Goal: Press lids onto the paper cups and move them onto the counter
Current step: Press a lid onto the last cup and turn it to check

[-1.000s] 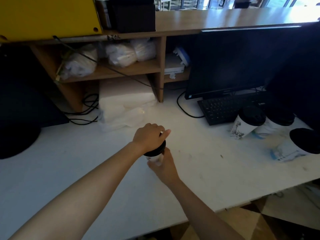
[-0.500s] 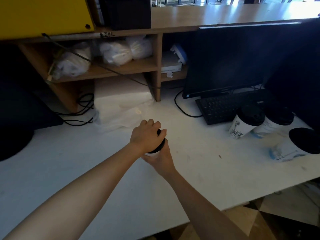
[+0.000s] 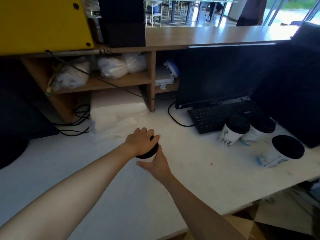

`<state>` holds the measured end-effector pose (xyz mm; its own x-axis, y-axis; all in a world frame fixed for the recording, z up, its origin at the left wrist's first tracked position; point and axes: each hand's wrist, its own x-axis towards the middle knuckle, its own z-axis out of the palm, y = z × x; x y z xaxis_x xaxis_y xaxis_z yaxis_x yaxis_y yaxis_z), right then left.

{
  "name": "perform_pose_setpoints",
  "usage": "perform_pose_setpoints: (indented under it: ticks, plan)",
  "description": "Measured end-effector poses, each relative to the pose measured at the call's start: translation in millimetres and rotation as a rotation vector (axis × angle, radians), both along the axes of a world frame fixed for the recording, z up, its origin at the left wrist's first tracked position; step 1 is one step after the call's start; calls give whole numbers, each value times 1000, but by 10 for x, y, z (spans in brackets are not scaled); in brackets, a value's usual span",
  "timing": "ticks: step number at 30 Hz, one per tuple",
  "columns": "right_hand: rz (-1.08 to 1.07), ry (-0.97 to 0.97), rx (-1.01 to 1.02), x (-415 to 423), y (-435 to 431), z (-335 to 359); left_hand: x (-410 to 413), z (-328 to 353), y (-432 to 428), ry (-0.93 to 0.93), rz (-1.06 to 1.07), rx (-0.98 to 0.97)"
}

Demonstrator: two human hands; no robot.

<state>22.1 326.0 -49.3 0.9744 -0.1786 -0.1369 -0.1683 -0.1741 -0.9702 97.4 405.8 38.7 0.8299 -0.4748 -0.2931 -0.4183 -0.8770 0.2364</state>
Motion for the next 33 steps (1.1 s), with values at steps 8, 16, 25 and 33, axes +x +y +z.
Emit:
perform_pose_setpoints:
  ticks: [8,16,25,33]
  plan:
    - [-87,-218,-90,12,-97,984,27,1022,-122,-119,-37,-65]
    - [-249,-372,-632,10,-335,1881,-110,1915,47,157,116,-446]
    - [-65,-409,-617,-113,-616,2520,-217,1870,231,151,152,-1109]
    - [-40,54,-37,-197,-906,2821,-397,1707,376,15,-80,-1287]
